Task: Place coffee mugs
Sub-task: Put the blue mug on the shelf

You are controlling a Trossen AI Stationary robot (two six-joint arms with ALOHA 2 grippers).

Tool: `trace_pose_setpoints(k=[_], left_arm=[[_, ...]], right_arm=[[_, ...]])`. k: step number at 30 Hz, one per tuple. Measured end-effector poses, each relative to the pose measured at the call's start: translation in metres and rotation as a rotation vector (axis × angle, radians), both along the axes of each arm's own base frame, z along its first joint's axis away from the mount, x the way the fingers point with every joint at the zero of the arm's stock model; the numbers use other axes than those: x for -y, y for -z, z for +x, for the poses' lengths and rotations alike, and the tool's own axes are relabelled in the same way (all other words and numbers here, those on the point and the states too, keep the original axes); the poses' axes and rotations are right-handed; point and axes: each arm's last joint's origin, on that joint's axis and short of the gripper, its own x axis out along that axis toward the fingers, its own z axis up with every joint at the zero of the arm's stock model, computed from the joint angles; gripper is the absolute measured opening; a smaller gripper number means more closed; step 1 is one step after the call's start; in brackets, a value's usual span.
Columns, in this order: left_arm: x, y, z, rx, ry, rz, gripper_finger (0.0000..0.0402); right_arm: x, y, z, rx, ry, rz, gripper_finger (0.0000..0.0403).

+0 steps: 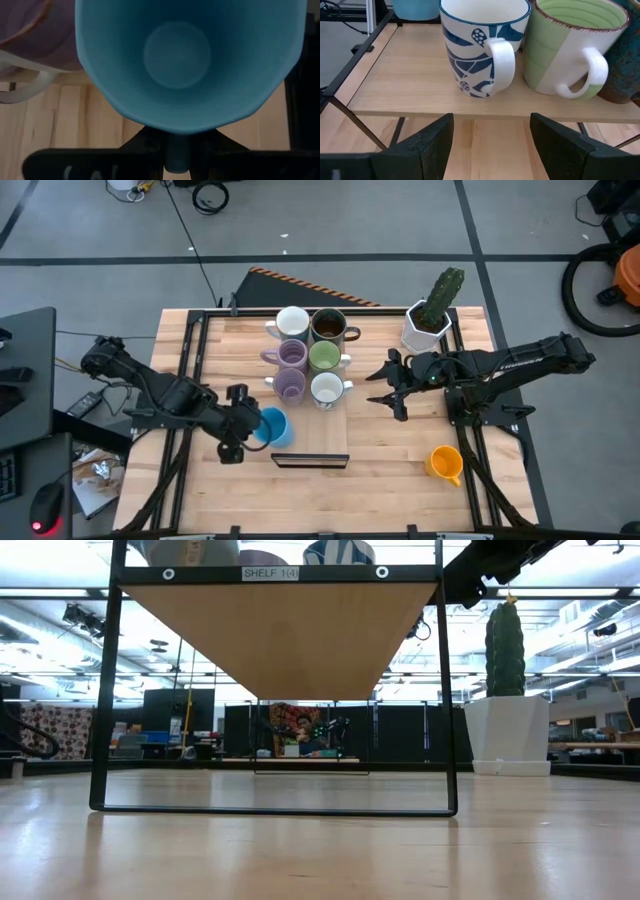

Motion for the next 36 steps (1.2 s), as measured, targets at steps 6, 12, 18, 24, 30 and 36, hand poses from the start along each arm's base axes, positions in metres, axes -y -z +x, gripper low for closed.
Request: trace_pose_setpoints(k=[6, 12, 18, 24, 30, 36], left_arm=[[-0.003, 0.0, 0.002, -0.004, -0.002, -0.015, 0.0054], [-0.002, 0.0, 0.006, 0.016, 0.011, -0.011, 0.0054], [-0.001, 0.01, 0.019, -0.021, -0.001, 0.012, 0.0054], [-0.002, 0.019, 0.029, -0.048, -0.029, 0.02, 0.0055], [-0.002, 0.02, 0.032, -0.045, -0.04, 0.017, 0.0057], [-0.002, 0.02, 0.032, -0.041, -0.06, 0.006, 0.0068]], right_arm=[[0.0, 0.0, 0.0, 0.0, 0.0, 0.002, 0.0268], [0.0, 0.0, 0.0, -0.001, -0.002, 0.0, 0.0268], [0.0, 0.0, 0.0, 0.0, -0.004, -0.002, 0.0268], [0.0, 0.0, 0.0, -0.001, -0.004, -0.001, 0.0268], [0.0, 0.0, 0.0, -0.001, -0.004, -0.002, 0.0268], [0.0, 0.0, 0.0, -0.001, -0.005, -0.003, 0.0268]])
